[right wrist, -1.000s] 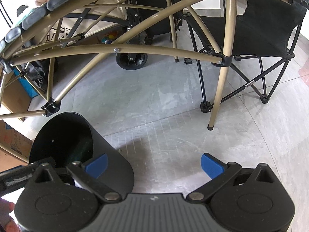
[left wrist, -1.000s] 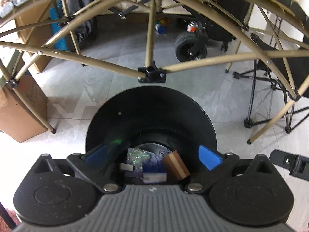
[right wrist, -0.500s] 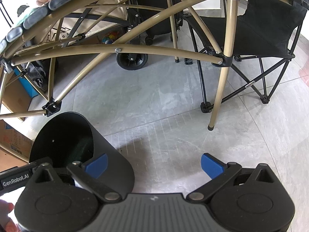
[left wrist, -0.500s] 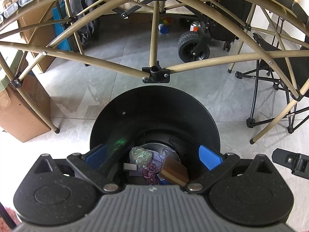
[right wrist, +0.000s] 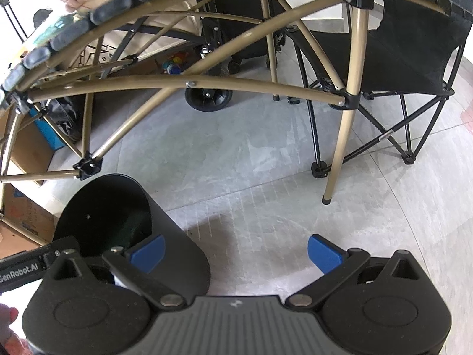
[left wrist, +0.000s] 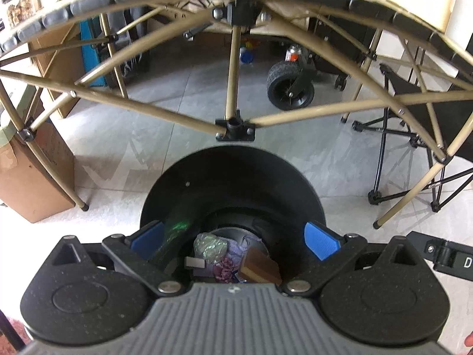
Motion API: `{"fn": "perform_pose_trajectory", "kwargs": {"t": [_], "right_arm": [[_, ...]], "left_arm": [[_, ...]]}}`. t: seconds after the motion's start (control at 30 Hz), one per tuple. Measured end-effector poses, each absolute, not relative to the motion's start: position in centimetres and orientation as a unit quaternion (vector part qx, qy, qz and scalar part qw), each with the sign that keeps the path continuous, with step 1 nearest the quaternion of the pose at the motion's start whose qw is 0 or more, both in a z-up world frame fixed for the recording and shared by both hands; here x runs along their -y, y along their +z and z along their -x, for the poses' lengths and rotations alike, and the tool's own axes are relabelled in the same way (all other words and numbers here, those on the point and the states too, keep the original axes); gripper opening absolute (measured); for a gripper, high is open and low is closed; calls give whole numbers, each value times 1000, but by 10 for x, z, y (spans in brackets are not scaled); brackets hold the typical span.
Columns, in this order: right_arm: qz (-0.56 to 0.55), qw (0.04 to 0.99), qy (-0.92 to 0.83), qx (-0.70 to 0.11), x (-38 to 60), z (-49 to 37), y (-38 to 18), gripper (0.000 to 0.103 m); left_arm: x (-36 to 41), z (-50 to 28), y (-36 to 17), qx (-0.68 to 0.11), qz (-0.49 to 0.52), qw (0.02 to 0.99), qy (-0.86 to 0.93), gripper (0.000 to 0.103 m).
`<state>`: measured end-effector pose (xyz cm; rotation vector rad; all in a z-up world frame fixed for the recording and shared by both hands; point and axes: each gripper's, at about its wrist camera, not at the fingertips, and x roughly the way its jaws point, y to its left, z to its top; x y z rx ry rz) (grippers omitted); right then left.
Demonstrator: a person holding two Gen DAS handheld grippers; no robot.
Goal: Collect trash
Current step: 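Raise both tools from the bin back toward the table items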
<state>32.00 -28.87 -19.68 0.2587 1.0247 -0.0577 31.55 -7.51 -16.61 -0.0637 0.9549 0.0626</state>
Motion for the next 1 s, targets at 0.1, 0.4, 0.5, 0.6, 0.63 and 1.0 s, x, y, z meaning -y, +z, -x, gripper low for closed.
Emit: {"fn": "perform_pose_trajectory", "kwargs": {"t": [0.1, 0.4, 0.5, 0.6, 0.63, 1.0], "right_arm": [[-124, 867, -21, -482, 288, -318, -190, 103], [-119, 888, -5, -444, 286, -307, -159, 103], [-119, 898, 1, -423, 286, -300, -144, 103], [-119, 909, 6, -399, 285, -292, -128, 103], [-119, 912, 8, -392, 285, -290, -123, 103], [-114, 945, 20, -307, 275, -273, -64, 103]], "left_arm": [[74, -311, -157, -445, 33, 895, 27, 103], [73, -294, -121, -384, 33, 923, 13, 103], [72, -288, -106, -358, 37, 933, 6, 103], [71, -282, -94, -333, 37, 942, 6, 103], [71, -279, -90, -325, 38, 945, 4, 103], [58, -266, -56, -282, 58, 958, -3, 103]]}}
